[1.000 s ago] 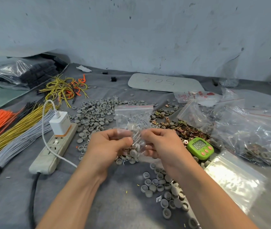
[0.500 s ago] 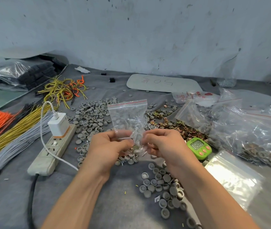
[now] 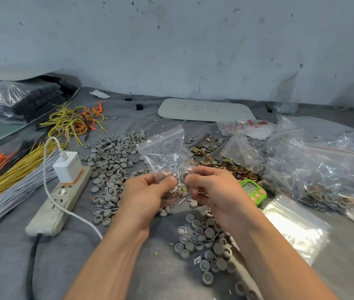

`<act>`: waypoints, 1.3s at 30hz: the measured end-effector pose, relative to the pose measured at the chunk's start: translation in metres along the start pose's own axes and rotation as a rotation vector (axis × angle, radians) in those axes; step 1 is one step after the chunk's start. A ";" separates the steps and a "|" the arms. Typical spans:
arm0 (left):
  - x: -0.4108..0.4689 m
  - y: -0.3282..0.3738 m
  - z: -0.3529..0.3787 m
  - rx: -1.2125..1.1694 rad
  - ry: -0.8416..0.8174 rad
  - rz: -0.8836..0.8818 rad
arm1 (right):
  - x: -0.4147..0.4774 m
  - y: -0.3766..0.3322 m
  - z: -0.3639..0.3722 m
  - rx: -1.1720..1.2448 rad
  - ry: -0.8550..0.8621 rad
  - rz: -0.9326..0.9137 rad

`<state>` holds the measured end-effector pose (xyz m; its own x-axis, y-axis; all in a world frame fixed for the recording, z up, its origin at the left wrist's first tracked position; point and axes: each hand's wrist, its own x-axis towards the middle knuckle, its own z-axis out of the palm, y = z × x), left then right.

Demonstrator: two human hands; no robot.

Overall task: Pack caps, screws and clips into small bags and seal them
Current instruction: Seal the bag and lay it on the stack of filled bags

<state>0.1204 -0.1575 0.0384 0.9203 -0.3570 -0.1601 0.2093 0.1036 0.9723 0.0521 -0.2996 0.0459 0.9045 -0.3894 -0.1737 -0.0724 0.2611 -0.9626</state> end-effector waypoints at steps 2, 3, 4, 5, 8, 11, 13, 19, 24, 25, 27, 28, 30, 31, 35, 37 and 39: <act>-0.001 0.001 0.001 -0.011 0.015 0.026 | -0.004 -0.003 -0.001 0.012 -0.093 0.008; -0.002 0.001 0.001 0.002 0.012 0.041 | -0.007 -0.004 -0.001 0.000 -0.144 0.012; -0.003 0.002 0.002 0.025 0.000 0.060 | -0.010 -0.004 -0.002 -0.024 -0.176 0.012; -0.004 0.003 0.004 0.048 -0.014 0.082 | -0.013 -0.004 -0.003 -0.045 -0.182 0.010; -0.006 -0.001 0.014 0.132 -0.002 0.150 | -0.020 -0.004 -0.010 -0.057 -0.123 0.001; -0.009 -0.007 0.032 0.276 0.056 0.225 | -0.028 -0.008 -0.019 -0.063 -0.027 -0.030; -0.015 -0.008 0.044 0.247 0.029 0.239 | -0.033 -0.011 -0.028 -0.092 0.068 -0.062; -0.033 -0.009 0.071 0.086 -0.224 0.153 | -0.057 -0.025 -0.063 -0.172 0.117 -0.099; -0.046 -0.019 0.100 0.038 -0.315 0.107 | -0.092 -0.028 -0.101 -0.126 0.211 -0.110; -0.051 -0.021 0.108 0.020 -0.335 0.102 | -0.100 -0.027 -0.108 -0.131 0.242 -0.124; -0.059 -0.025 0.123 -0.008 -0.364 0.099 | -0.114 -0.025 -0.120 -0.147 0.322 -0.145; -0.062 -0.027 0.131 -0.004 -0.370 0.096 | -0.120 -0.023 -0.126 -0.144 0.371 -0.143; -0.066 -0.032 0.148 0.037 -0.389 0.100 | -0.126 -0.021 -0.139 -0.130 0.469 -0.125; -0.068 -0.035 0.157 0.051 -0.398 0.102 | -0.127 -0.020 -0.146 -0.142 0.516 -0.123; -0.069 -0.046 0.196 0.026 -0.392 0.076 | -0.123 -0.016 -0.177 -0.287 0.744 -0.177; -0.064 -0.050 0.218 0.012 -0.372 0.029 | -0.119 -0.015 -0.195 -0.289 0.844 -0.184; -0.056 -0.051 0.240 -0.005 -0.408 0.003 | -0.109 -0.020 -0.213 -0.195 0.944 -0.189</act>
<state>-0.0214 -0.3650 0.0390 0.7147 -0.6953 -0.0757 0.2095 0.1096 0.9716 -0.1343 -0.4511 0.0394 0.2068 -0.9780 -0.0264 -0.1057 0.0045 -0.9944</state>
